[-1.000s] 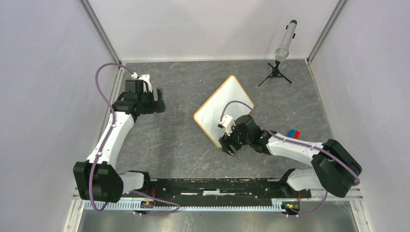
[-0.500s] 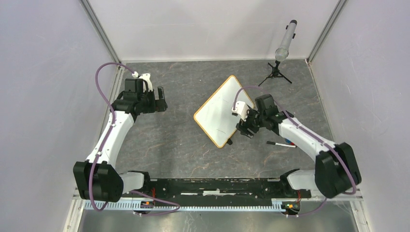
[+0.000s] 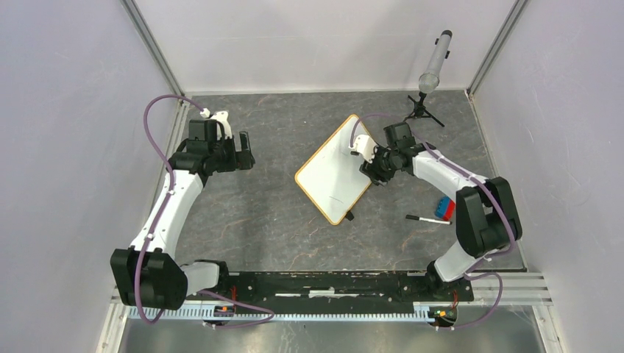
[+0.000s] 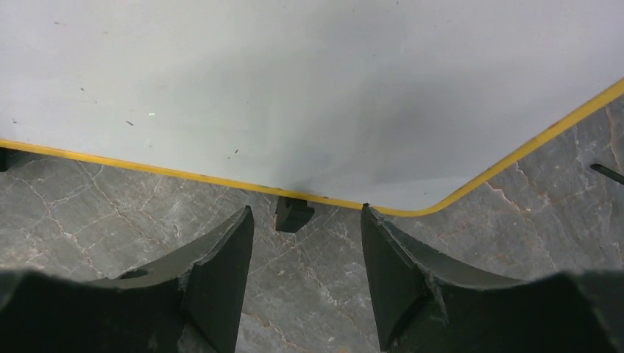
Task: Write a sentence on the whiteboard
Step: Move the whiteboard to the center of the board.
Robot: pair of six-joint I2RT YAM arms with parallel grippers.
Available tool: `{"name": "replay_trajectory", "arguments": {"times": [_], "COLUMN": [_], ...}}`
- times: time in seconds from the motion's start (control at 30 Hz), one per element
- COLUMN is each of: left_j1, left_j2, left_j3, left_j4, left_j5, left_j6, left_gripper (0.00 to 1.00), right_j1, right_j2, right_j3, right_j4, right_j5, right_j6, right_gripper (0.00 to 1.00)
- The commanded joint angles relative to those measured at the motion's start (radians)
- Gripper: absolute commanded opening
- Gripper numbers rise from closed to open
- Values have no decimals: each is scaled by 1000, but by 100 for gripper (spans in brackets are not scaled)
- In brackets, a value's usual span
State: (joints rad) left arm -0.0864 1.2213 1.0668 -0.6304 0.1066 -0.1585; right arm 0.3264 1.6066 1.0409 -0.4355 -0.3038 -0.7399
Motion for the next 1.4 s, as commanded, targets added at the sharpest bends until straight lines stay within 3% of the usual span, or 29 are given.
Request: {"name": "replay_trajectory", "arguments": {"times": [0.0,0.23,0.33,0.67,0.83,1.0,1.37], "left_j1": [-1,-1,-1,-2,-2,-1,-1], "left_j2": [-24,-28,-25,-12,4,13,7], "left_j3": [32,33,32,42,52,59,64], "left_j4": [9,9,9,9,9,9,9], "left_j5": [-4,-8,-13,-45,-86,-104,-143], "left_j6": [-10,-12,-15,-29,-58,-80,-87], "left_gripper": [100,100,100,100,100,100,100], "right_j1": [1,0,0,2,12,99,306], "right_j2": [45,62,66,-24,-122,-233,-296], "right_j3": [45,-9,-26,-167,-306,-416,-515], "right_j4": [-12,18,33,87,175,251,226], "right_j5": [-11,-14,-14,-43,-48,26,160], "right_j6": [-15,-24,-17,86,287,458,775], "right_gripper": [61,53,44,1,0,0,0]}}
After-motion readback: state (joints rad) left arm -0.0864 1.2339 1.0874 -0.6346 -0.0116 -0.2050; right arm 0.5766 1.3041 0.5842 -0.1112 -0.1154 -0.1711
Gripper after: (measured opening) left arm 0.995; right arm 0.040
